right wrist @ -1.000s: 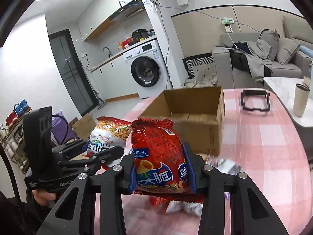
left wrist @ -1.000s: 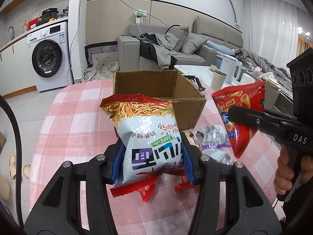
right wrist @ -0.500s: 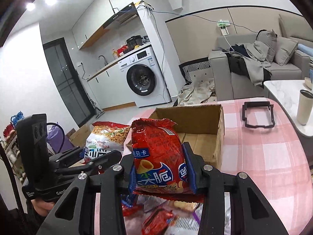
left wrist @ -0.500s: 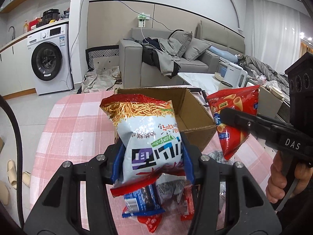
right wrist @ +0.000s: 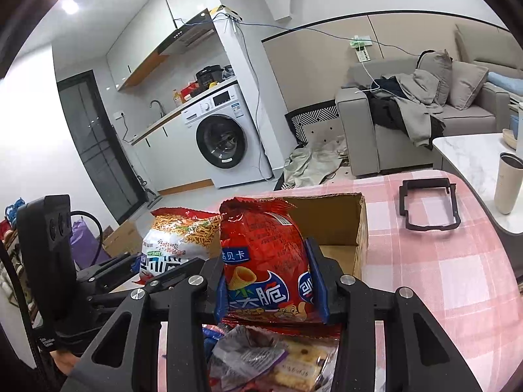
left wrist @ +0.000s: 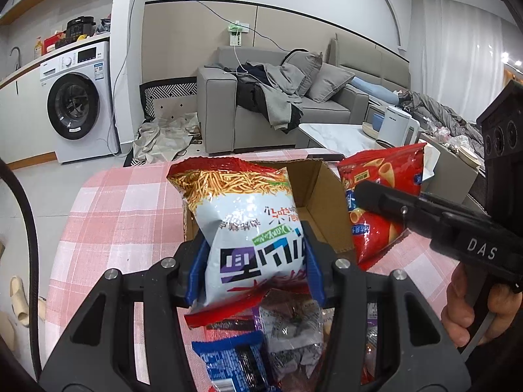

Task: Organize snacks
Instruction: 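Carry both bags over the cardboard box and lower them inside, then open both tools to release the bags and withdraw from the box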

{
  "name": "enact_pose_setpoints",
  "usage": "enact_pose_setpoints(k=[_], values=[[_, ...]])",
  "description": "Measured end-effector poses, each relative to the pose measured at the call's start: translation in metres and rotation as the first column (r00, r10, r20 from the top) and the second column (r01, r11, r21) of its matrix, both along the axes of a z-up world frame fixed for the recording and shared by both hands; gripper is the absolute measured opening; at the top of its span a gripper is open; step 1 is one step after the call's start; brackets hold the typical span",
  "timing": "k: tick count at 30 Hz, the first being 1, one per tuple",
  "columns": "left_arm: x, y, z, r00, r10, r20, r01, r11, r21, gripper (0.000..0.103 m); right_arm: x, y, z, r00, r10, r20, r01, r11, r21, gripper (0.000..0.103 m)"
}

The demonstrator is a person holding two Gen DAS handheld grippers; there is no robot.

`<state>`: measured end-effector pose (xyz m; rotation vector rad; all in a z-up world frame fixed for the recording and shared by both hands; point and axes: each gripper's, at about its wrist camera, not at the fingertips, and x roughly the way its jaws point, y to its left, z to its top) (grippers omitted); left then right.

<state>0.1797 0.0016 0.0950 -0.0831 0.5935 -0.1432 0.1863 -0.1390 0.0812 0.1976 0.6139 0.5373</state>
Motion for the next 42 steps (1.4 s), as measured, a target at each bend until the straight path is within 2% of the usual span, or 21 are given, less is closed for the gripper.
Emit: enact_pose_setpoints(k=[9,19,25,32,35,38,40,41,42], values=[[0.039,0.012,-0.013,1.000,0.019,-0.025,-0.019,1.000,-0.005,0.048,0.028,0.011,-0.014,0.999,-0.038,-0.019,0.037,0.998,-0.051,0.041],[0.070,0.005,-0.030,0.998,0.028,-0.049,-0.027,0.999,0.020,0.048,0.055,0.014,-0.031,0.997,-0.041,-0.059,0.037,0.997,-0.074,0.041],[0.078,0.003,-0.044,0.997,0.033,-0.065,-0.030,0.998,0.046,0.048,0.063,0.015,-0.041,0.996,-0.048,-0.074,0.040,0.994,-0.104,0.041],[0.086,0.008,-0.054,0.995,0.032,-0.094,-0.031,0.999,0.016,0.048,0.066,0.014,-0.046,0.995,-0.049,-0.084,0.038,0.991,-0.126,0.042],[0.084,0.010,-0.052,0.996,0.034,-0.086,-0.034,0.999,0.011,0.048,0.060,0.013,-0.042,0.997,-0.038,-0.066,0.029,0.991,-0.134,0.047],[0.075,0.009,-0.048,0.996,0.041,-0.074,-0.039,0.999,0.024,0.057,0.053,0.010,-0.036,0.998,-0.050,-0.042,0.043,0.987,-0.156,0.050],[0.070,0.009,-0.044,0.996,0.053,-0.067,-0.051,0.998,0.036,0.076,0.048,0.006,-0.033,0.998,-0.057,-0.033,0.050,0.985,-0.163,0.054],[0.065,0.009,-0.042,0.997,0.059,-0.057,-0.057,0.998,0.040,0.079,0.044,0.004,-0.031,0.998,-0.058,-0.030,0.052,0.984,-0.172,0.057],[0.059,0.009,-0.040,0.997,0.066,-0.042,-0.064,0.997,0.042,0.082,0.040,0.002,-0.030,0.998,-0.058,-0.030,0.051,0.982,-0.183,0.068]])
